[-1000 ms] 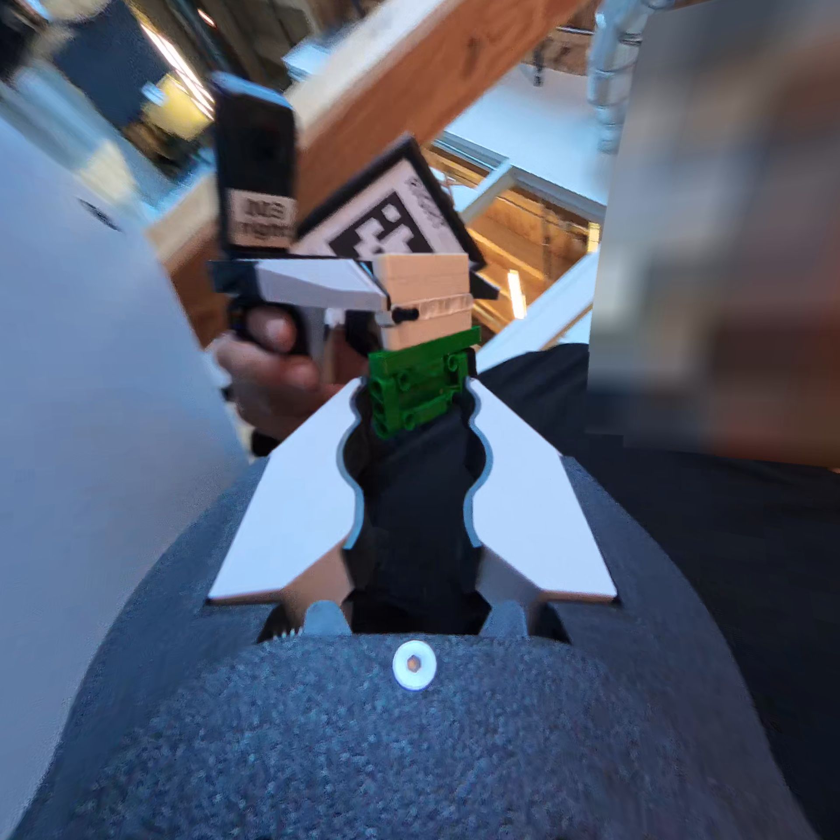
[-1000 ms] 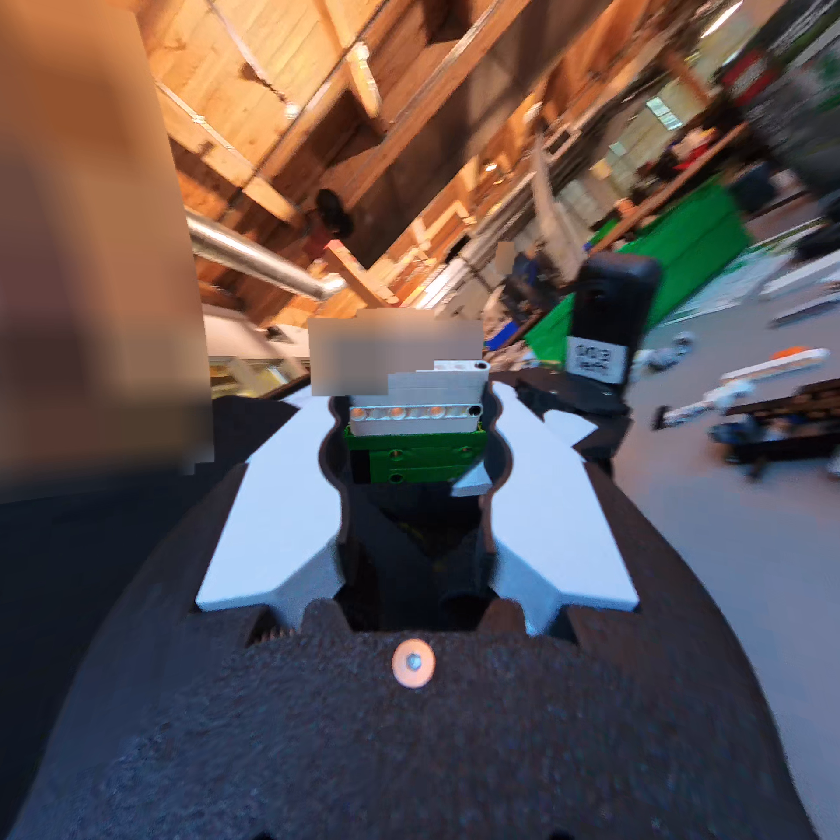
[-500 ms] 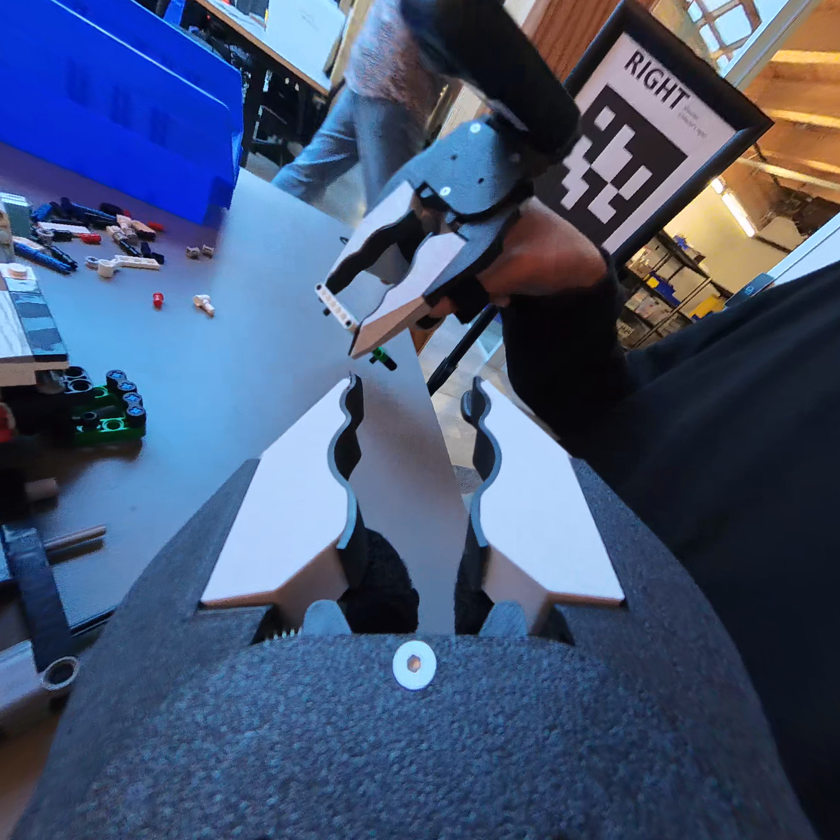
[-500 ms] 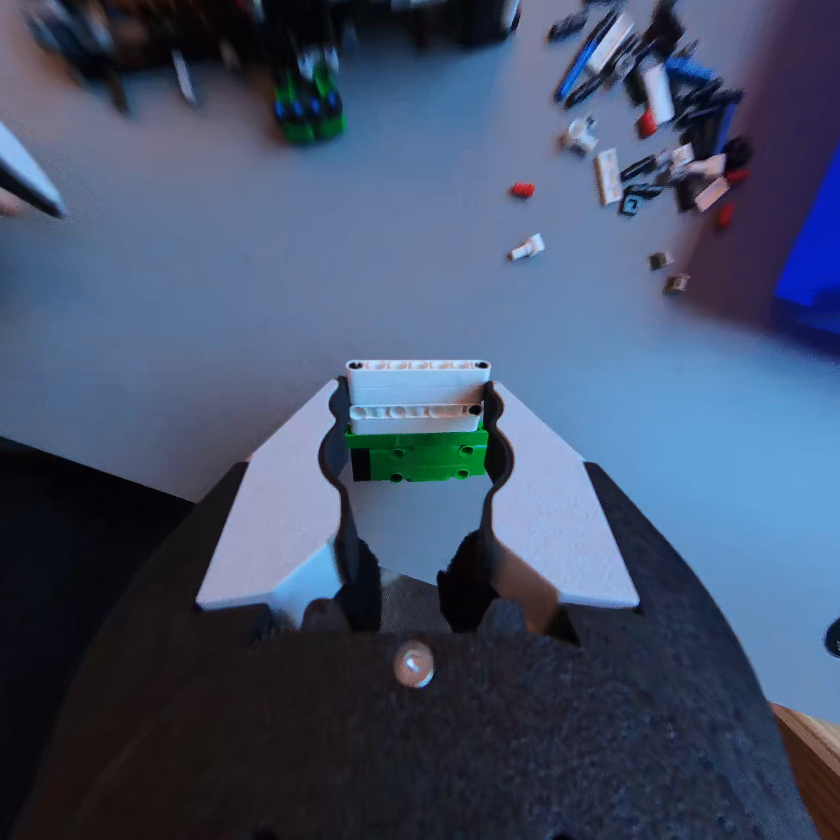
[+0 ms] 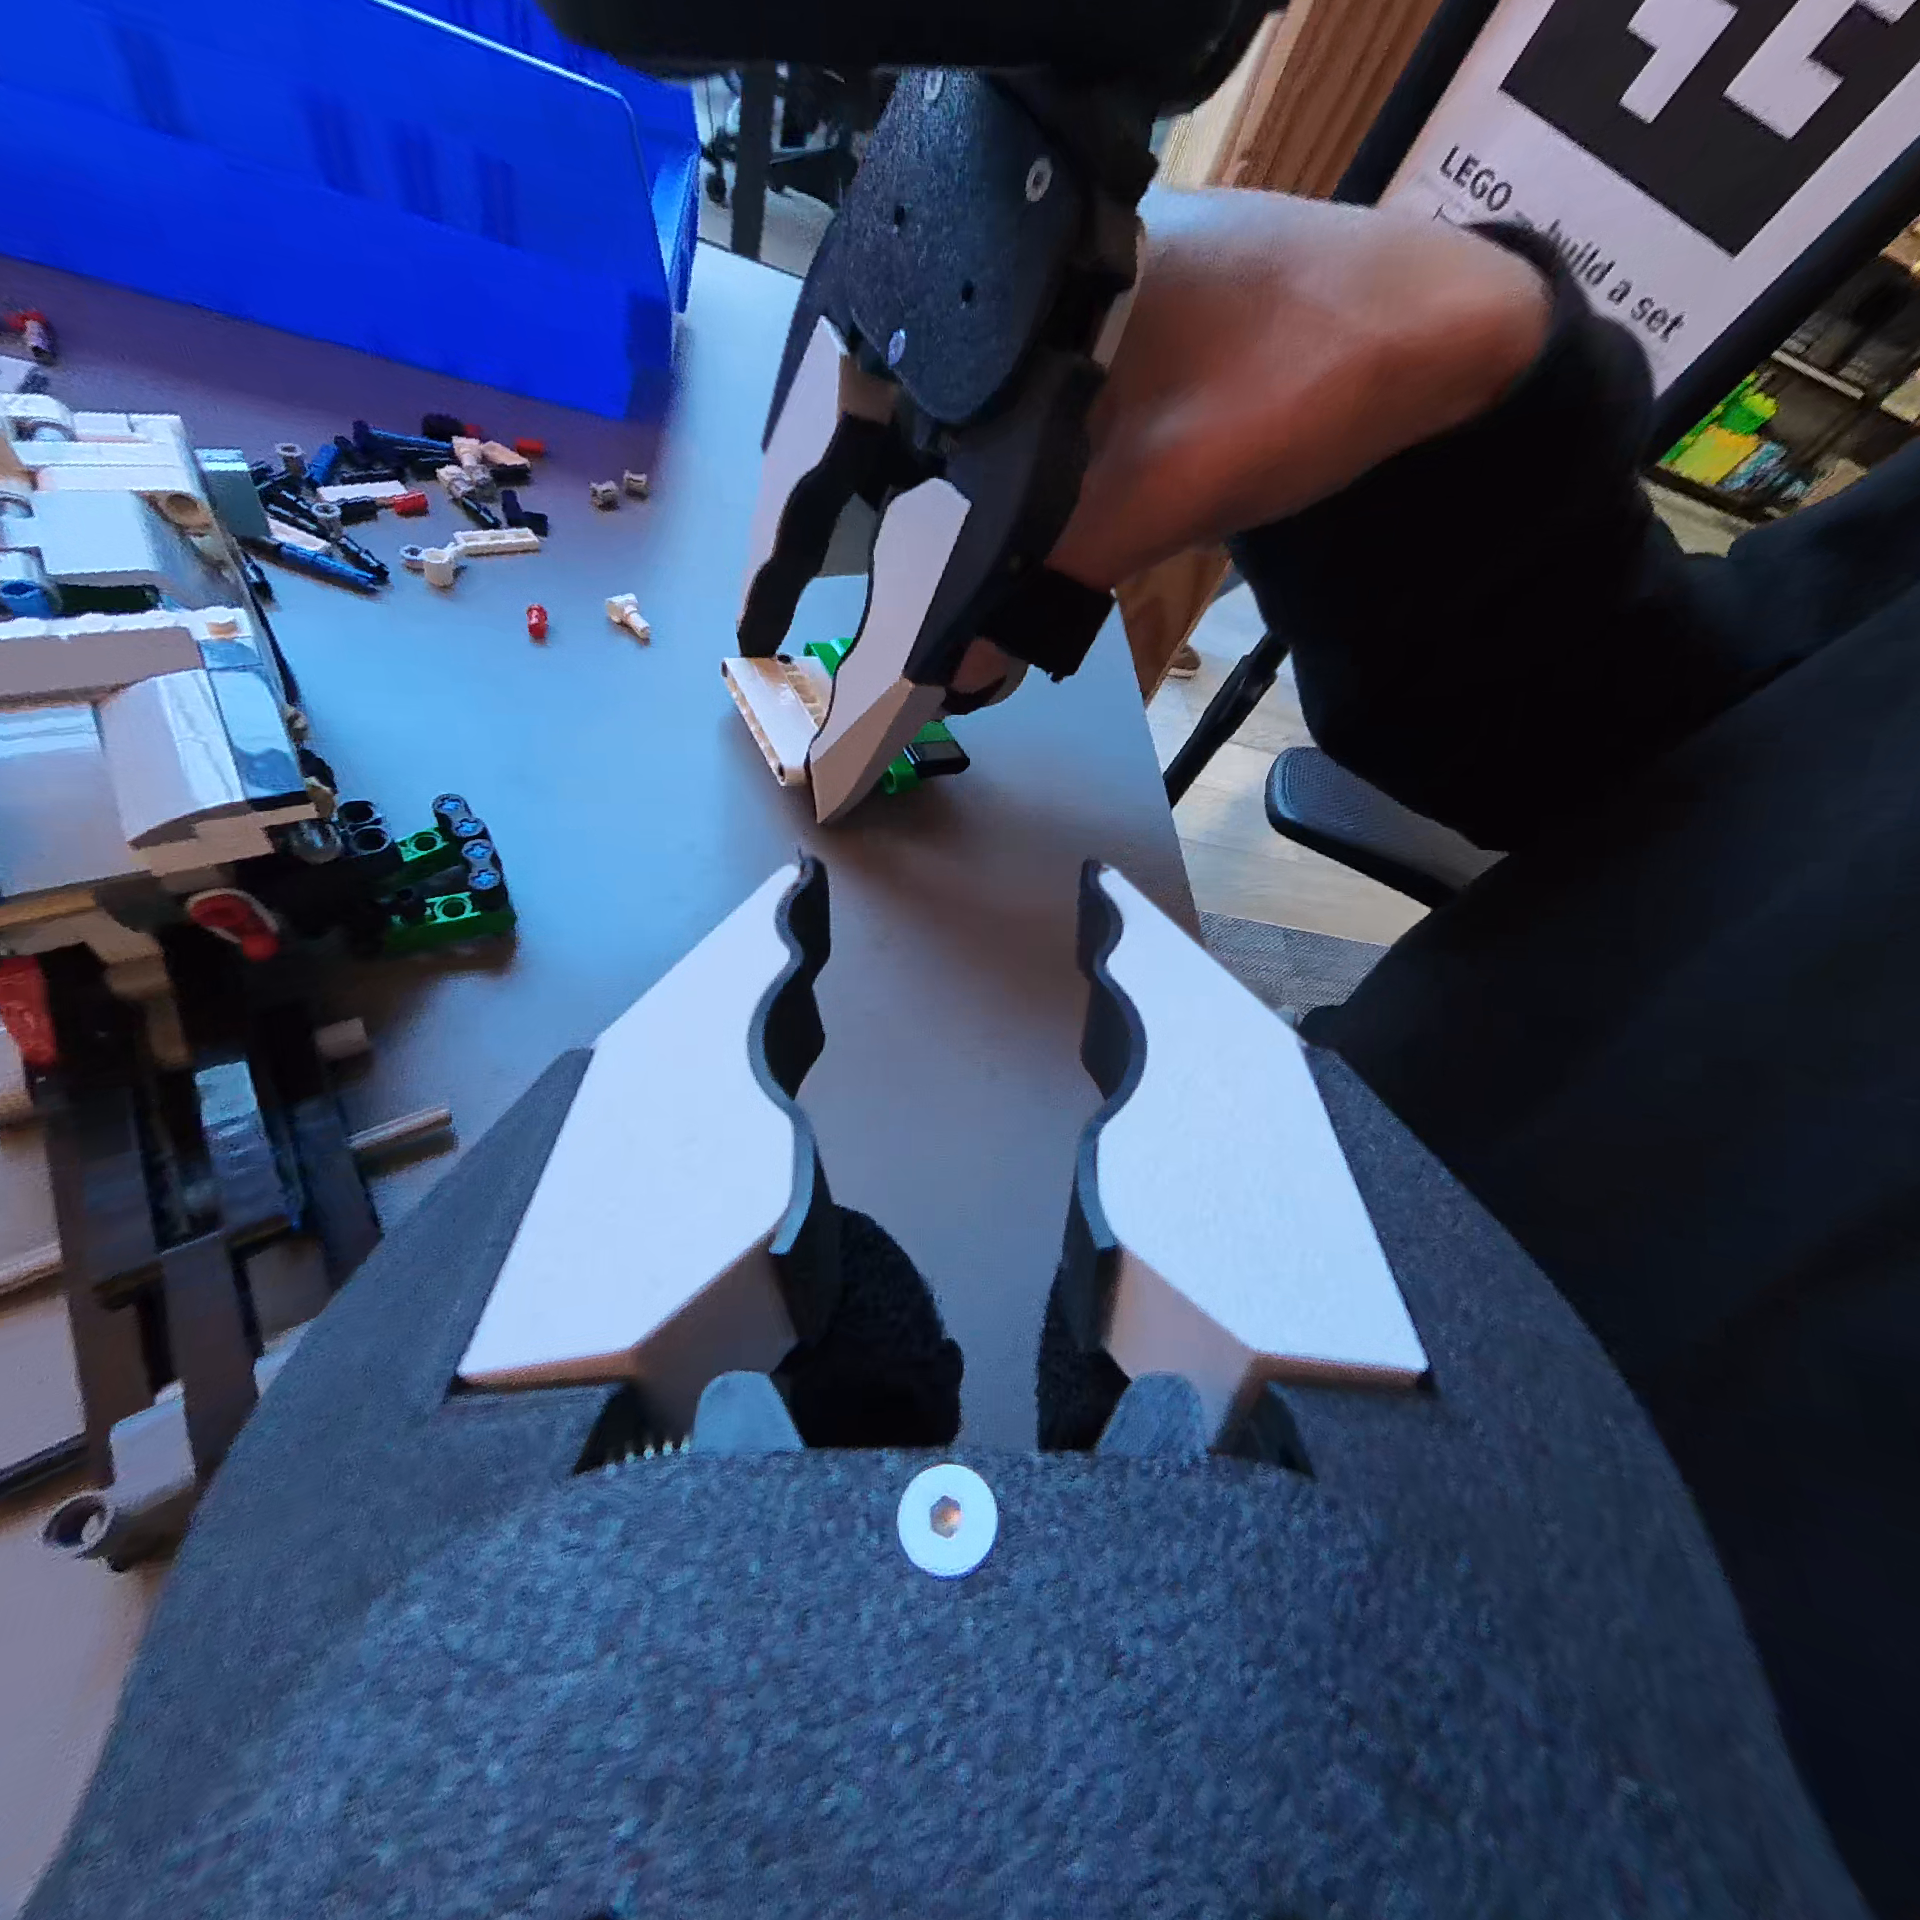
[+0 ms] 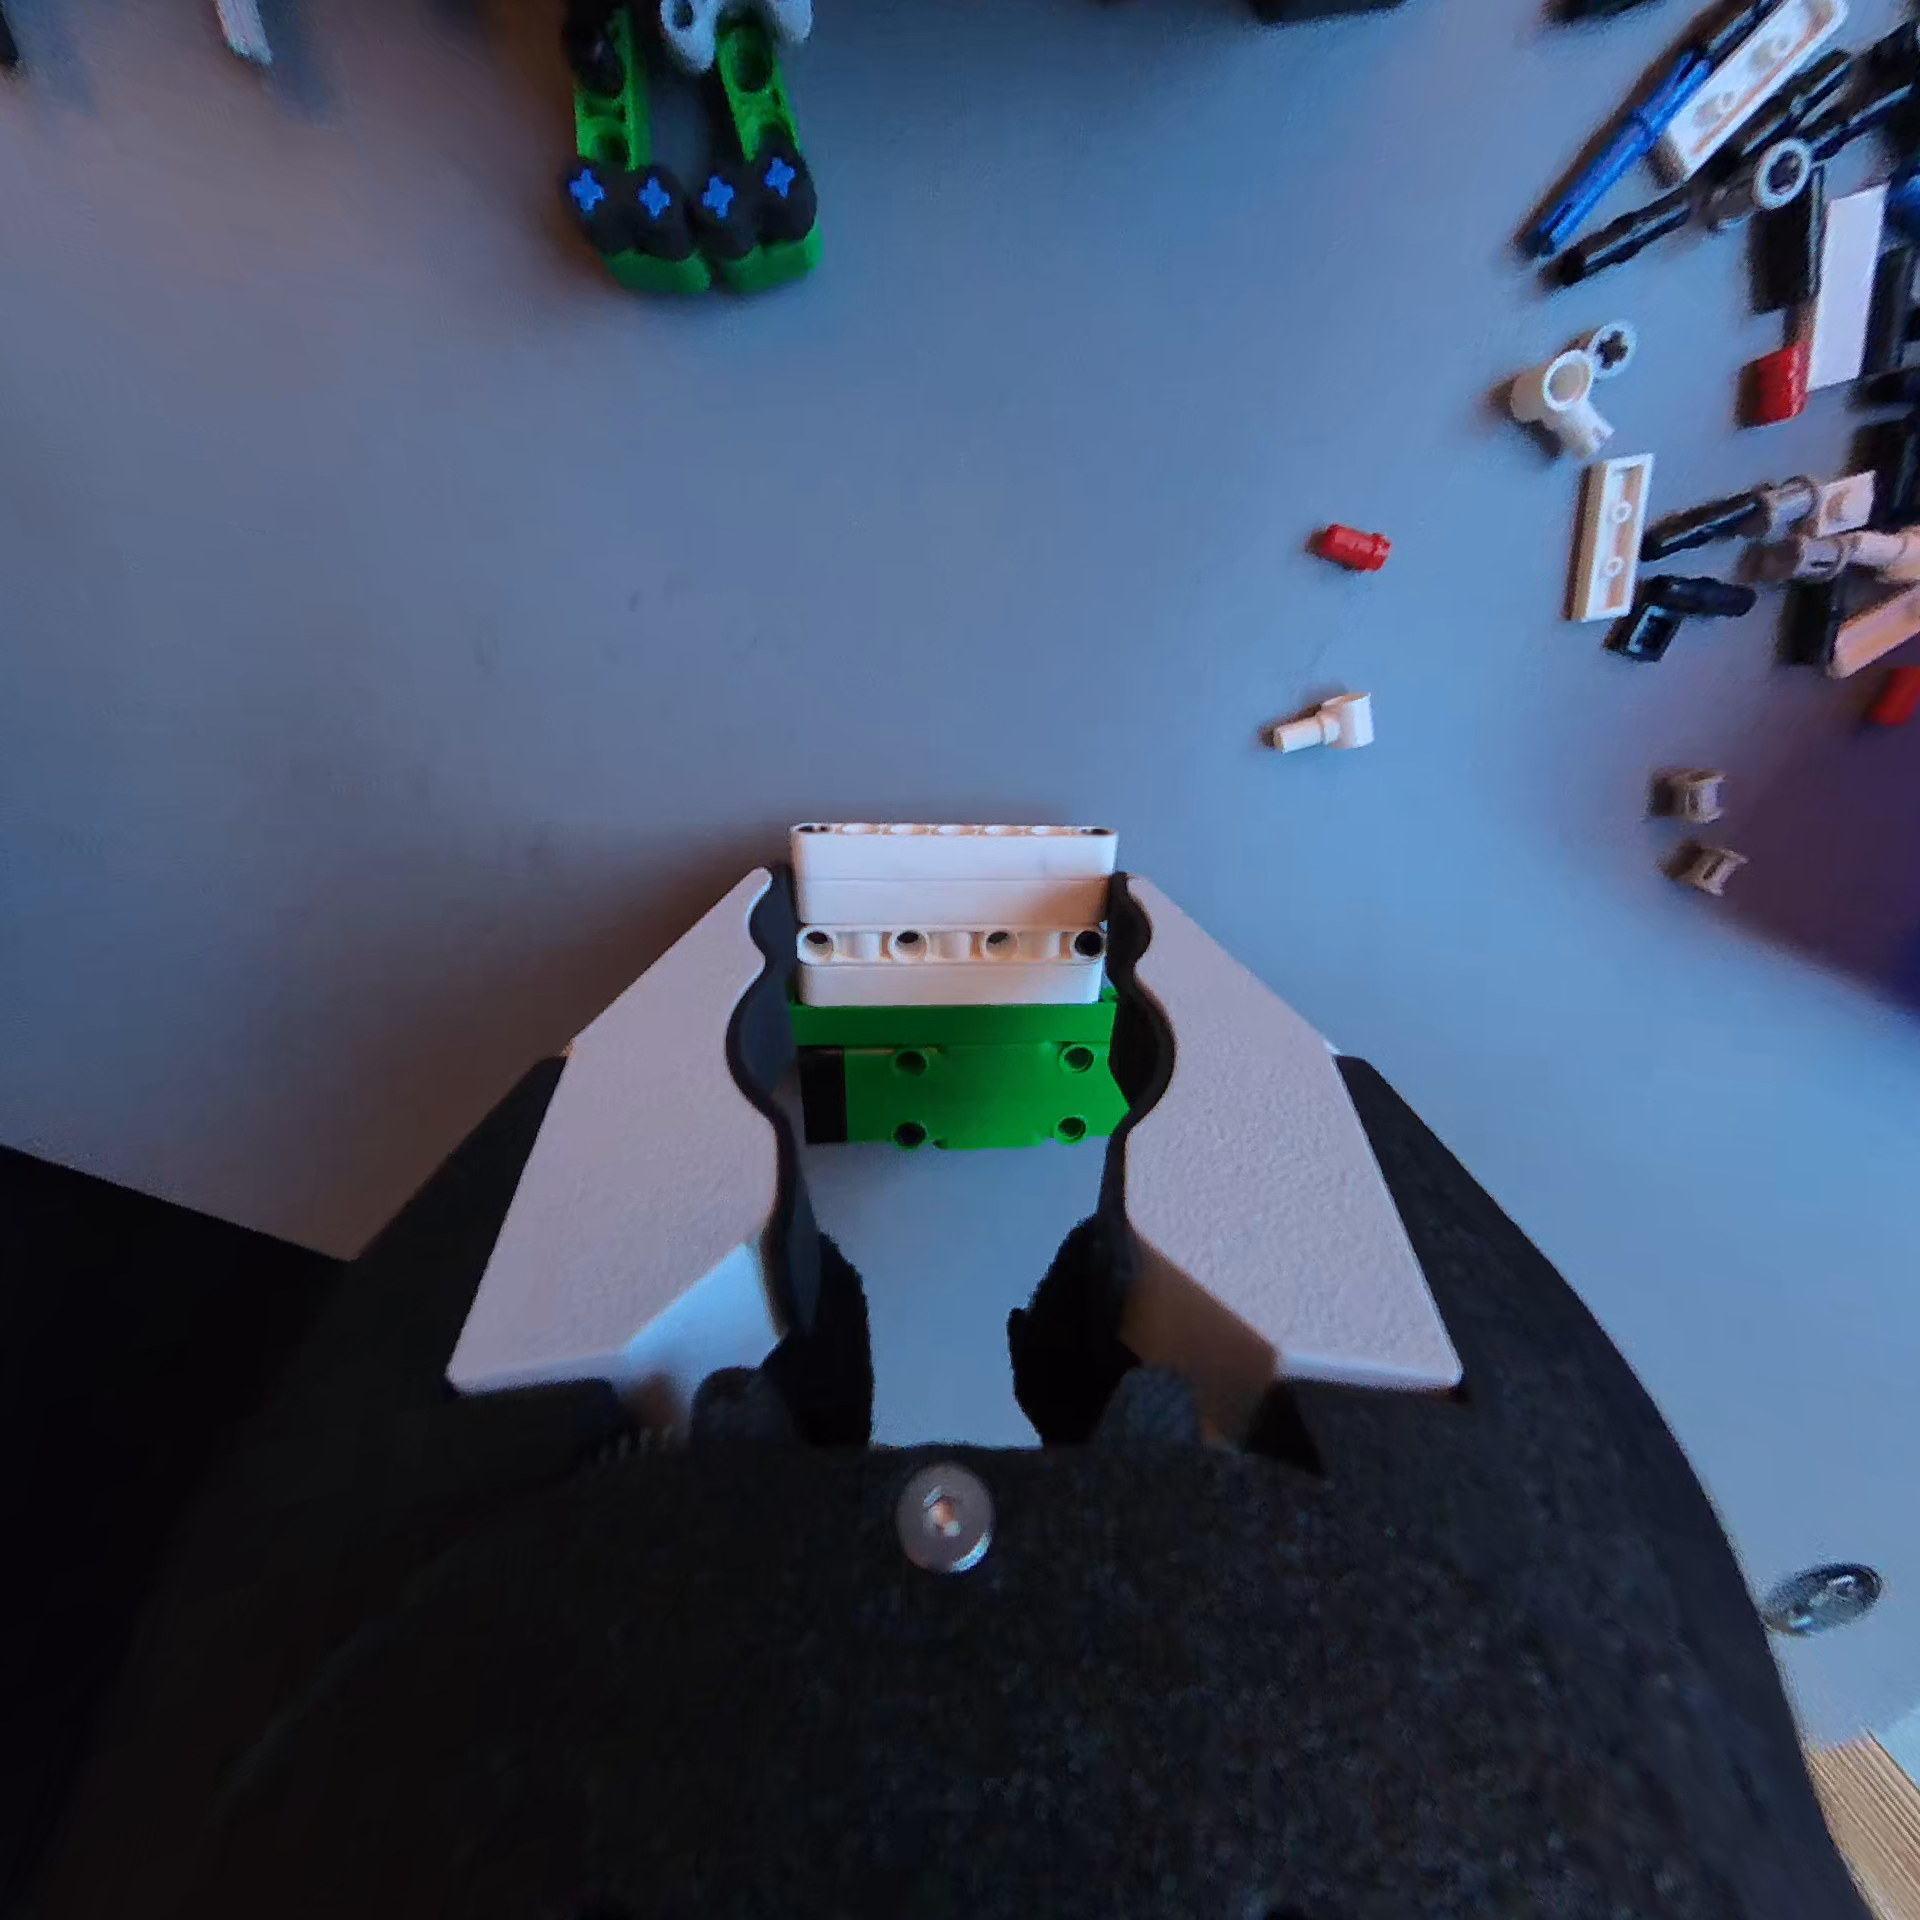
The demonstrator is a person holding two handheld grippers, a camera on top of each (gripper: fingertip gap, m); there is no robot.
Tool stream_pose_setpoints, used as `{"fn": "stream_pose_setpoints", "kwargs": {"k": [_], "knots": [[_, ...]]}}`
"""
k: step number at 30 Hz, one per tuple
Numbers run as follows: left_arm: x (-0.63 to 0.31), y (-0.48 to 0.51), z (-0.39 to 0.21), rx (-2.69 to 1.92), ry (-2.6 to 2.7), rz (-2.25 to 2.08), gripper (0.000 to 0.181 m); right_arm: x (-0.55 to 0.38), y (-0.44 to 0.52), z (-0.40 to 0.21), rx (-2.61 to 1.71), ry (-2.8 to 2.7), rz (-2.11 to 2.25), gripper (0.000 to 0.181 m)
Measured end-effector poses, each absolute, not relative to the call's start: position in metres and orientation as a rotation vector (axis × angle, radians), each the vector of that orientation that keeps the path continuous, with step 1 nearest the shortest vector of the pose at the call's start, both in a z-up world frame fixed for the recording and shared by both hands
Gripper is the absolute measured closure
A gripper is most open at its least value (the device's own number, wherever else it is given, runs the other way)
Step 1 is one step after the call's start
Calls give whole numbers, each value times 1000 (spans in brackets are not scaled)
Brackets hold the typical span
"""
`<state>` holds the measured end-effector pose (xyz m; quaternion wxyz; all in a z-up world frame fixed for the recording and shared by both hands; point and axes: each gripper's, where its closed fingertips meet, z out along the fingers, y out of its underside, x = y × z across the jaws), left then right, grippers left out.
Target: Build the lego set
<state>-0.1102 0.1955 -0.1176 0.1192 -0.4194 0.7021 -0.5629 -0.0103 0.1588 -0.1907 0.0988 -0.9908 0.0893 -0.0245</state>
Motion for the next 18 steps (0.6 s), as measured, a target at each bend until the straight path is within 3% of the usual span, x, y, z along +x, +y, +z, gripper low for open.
{"fn": "stream_pose_setpoints", "kwargs": {"k": [7,11,13,18], "knots": [[-103,203,-114,-1178,1944,-1530,135,-13,190,-153,-2574,205,41,114],[-109,237,-90,-1238,1740,-1466,129,-40,223,-97,-2095,68,250,129],[-114,284,-76,-1305,1605,-1329,119,-57,233,-80,-1902,46,372,131],[-160,462,-83,-1758,1380,-804,121,-101,249,-83,-1759,-52,541,135]]}}
